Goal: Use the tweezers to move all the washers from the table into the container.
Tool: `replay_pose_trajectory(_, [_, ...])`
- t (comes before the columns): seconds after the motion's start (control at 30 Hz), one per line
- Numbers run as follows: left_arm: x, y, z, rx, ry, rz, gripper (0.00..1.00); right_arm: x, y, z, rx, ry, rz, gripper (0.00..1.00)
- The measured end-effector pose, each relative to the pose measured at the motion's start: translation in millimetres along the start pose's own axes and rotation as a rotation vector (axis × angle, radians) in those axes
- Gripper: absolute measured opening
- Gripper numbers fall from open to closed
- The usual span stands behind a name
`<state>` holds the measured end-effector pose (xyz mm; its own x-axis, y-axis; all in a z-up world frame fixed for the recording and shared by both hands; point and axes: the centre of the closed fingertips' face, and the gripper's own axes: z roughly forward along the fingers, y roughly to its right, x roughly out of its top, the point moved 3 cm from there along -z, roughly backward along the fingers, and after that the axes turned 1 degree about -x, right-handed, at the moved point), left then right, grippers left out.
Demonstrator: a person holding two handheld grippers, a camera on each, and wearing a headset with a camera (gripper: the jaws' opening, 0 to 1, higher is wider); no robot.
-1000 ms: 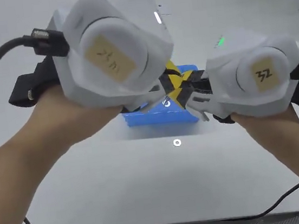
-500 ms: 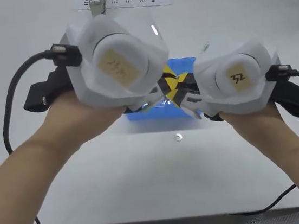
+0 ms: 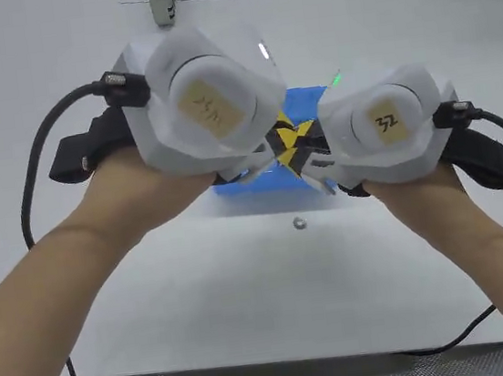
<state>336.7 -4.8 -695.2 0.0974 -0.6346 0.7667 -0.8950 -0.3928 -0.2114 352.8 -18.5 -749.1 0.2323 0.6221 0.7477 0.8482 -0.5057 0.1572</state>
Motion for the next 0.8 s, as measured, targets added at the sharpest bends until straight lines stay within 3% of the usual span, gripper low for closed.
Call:
replay_pose_trajectory(0.4, [3.1, 0.0, -1.6, -0.003, 0.006, 0.000, 0.00, 1.8, 0.4, -4.0, 0.011, 0.017, 0.067, 0.04])
replay_pose_trajectory(0.8, [23.5, 7.3, -26.5, 0.020, 0.051, 0.035, 0.00, 20.6, -4.4, -32.8, -0.040, 0.096, 0.058, 0.05])
